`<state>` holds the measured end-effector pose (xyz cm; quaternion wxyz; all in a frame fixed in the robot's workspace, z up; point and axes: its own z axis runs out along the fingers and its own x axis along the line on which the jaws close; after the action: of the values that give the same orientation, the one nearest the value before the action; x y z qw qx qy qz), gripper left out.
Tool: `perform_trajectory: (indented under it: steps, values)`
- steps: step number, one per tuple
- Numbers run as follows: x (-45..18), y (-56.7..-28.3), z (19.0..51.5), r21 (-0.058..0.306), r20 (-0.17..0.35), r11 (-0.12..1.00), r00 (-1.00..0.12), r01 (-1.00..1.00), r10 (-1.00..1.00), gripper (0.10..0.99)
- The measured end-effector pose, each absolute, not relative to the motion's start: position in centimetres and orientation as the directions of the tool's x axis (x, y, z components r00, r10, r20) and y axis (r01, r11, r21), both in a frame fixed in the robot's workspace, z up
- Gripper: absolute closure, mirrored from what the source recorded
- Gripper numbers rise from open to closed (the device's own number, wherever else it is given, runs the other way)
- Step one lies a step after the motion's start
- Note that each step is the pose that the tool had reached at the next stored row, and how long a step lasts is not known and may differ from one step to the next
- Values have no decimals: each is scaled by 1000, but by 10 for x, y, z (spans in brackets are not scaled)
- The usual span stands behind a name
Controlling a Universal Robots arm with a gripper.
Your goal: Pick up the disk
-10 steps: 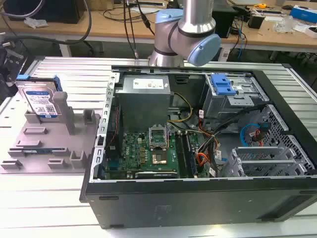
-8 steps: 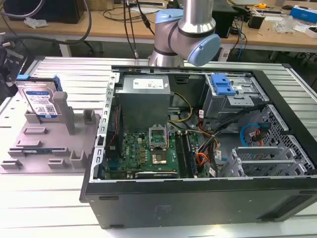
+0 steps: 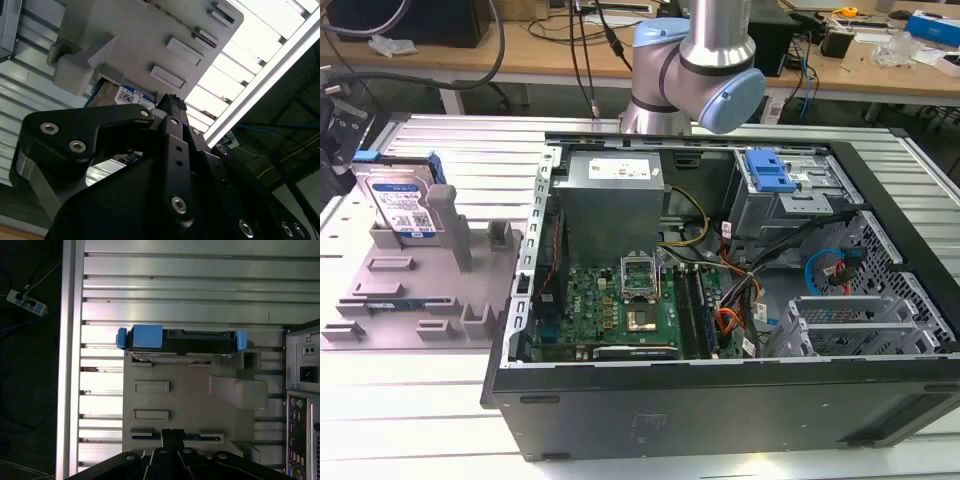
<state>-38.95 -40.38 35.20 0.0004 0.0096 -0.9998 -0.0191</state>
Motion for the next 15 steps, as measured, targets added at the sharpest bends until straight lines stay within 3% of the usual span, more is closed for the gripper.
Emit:
perform_trajectory:
  steps: [3,15]
  values:
    - [-390,-404,352,38,1,999,-1000,-26,-26,980]
    - [-389,-404,352,38,0,926,-927,-376,-376,980]
